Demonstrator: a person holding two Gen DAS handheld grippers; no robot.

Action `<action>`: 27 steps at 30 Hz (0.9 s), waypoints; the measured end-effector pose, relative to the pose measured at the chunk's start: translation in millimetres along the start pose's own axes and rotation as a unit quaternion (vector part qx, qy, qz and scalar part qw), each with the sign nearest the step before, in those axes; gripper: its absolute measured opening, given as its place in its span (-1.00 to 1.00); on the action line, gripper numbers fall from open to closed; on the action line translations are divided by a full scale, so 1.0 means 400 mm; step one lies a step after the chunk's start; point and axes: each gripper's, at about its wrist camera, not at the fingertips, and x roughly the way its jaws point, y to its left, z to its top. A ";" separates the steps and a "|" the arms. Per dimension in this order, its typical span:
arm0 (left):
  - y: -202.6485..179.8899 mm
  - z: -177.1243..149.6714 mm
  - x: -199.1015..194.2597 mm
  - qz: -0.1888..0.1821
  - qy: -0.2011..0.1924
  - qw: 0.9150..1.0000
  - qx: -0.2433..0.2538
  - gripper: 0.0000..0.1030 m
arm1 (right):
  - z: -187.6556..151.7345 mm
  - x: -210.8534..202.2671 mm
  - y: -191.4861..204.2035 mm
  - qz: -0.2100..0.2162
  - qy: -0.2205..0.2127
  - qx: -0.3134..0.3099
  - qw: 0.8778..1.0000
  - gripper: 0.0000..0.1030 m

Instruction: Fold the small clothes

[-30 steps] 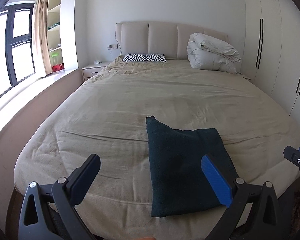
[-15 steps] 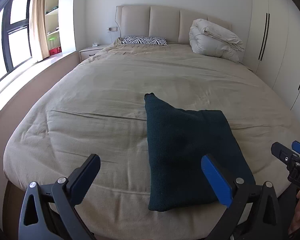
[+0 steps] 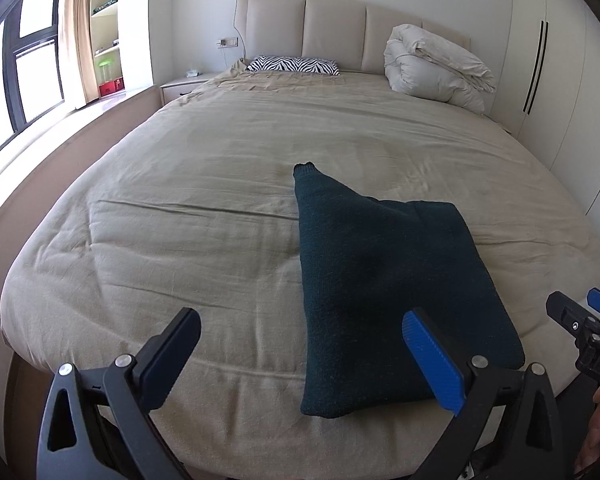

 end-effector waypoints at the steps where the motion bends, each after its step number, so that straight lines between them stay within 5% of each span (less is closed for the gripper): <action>1: 0.000 0.000 0.000 0.000 0.000 1.000 0.000 1.00 | 0.000 0.000 0.001 0.000 0.001 0.000 1.000 0.95; 27: -0.001 -0.001 0.003 0.004 0.001 1.000 0.003 1.00 | -0.015 0.013 0.010 0.002 0.010 0.009 1.000 0.95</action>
